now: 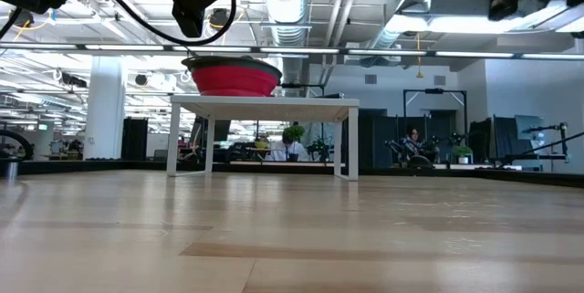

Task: Pick & Place Fruit
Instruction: Return to Home Position

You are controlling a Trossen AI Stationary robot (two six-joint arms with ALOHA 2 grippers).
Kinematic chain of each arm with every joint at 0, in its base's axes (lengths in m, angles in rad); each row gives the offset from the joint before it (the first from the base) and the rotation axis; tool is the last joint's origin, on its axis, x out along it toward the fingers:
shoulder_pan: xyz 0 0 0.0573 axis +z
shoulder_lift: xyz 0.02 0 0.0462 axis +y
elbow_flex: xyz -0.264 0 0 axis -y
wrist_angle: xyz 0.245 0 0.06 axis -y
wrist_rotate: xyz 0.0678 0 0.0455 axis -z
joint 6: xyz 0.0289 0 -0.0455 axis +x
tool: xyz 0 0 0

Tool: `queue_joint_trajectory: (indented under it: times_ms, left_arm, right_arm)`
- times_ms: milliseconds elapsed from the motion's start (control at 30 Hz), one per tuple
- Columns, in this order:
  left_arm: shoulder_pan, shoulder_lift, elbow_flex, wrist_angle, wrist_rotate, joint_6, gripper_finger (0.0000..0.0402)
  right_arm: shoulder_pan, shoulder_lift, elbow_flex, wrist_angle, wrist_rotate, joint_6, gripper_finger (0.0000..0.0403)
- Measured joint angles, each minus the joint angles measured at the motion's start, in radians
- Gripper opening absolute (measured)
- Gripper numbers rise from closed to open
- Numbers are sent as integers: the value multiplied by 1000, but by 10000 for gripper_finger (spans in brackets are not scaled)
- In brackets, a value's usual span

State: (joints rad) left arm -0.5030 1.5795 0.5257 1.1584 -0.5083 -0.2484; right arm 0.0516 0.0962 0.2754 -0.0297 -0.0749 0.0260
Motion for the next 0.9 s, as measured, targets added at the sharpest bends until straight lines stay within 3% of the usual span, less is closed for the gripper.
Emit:
queue_joint_trajectory:
  times_ms: [133, 333, 433, 633, 900]
  left_arm:
    - [0, 0, 0, 0, -7, 0, 222]
    - [8, -9, 0, -4, -83, 13, 222]
    - [38, -65, -26, 3, -53, 20, 221]
    - [153, -317, -203, -4, 119, 30, 195]
    - [241, -775, -484, -35, 140, 134, 130]
  right_arm:
    - [-72, -33, -104, 101, 23, 2, 118]
    - [-190, -89, -190, 107, 24, 69, 118]
    - [-215, -94, -228, 99, 21, 78, 118]
    - [-204, -93, -267, 93, 2, 79, 118]
    - [-167, -91, -268, 56, -5, 79, 118]
